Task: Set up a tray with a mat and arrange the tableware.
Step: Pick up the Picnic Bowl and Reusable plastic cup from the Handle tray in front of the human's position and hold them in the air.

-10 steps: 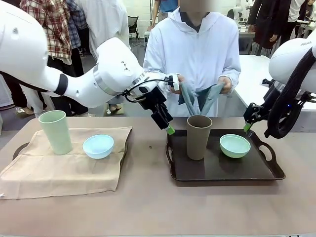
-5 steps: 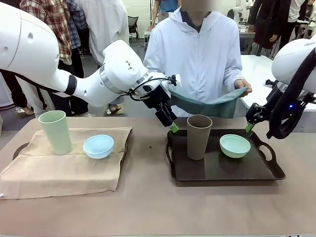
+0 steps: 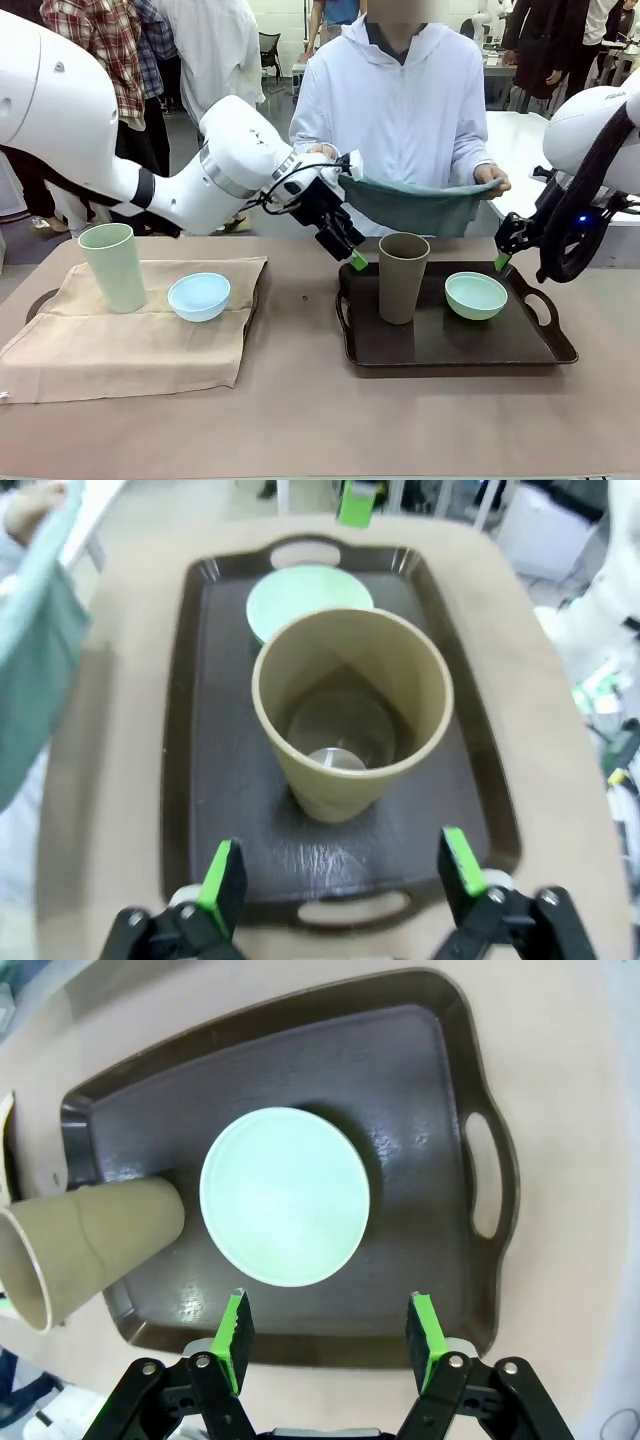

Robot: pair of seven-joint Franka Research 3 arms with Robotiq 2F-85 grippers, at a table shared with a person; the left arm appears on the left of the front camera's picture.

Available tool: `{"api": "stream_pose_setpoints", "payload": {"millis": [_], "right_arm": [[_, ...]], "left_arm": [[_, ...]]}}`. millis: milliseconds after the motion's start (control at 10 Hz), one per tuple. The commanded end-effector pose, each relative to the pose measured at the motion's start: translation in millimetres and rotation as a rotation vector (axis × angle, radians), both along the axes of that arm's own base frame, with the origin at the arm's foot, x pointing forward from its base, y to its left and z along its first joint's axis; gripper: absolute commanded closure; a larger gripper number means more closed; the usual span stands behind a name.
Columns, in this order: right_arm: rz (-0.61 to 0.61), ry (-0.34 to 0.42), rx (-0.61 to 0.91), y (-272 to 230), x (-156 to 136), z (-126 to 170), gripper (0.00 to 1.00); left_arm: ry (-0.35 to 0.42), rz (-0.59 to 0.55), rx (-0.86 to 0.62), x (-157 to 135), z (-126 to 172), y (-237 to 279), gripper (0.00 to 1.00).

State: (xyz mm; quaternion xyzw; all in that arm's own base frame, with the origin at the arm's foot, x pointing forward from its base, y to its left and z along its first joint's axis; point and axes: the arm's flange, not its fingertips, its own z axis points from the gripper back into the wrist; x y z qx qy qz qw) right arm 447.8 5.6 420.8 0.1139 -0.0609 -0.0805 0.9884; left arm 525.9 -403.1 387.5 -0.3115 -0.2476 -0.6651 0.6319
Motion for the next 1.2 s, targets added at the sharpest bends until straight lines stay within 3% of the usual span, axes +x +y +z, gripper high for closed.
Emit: {"api": "stream_pose_setpoints", "payload": {"millis": [0,300,600,1100], "right_arm": [[0.017,-0.029,-0.031,-6,21,-15,0.2],[0.04,-0.08,-0.109,-9,36,-30,0.2],[0.069,-0.06,-0.149,-6,40,-51,0.2],[0.097,-0.065,-0.13,3,46,-73,0.2]], "left_arm": [[-0.029,0.014,-0.17,-12,-32,29,0.0],[-0.056,-0.001,-0.258,-4,-58,32,0.0],[0.013,-0.03,-0.312,-2,-82,12,0.0],[-0.045,-0.084,-0.343,-3,-78,-24,0.0]]}}
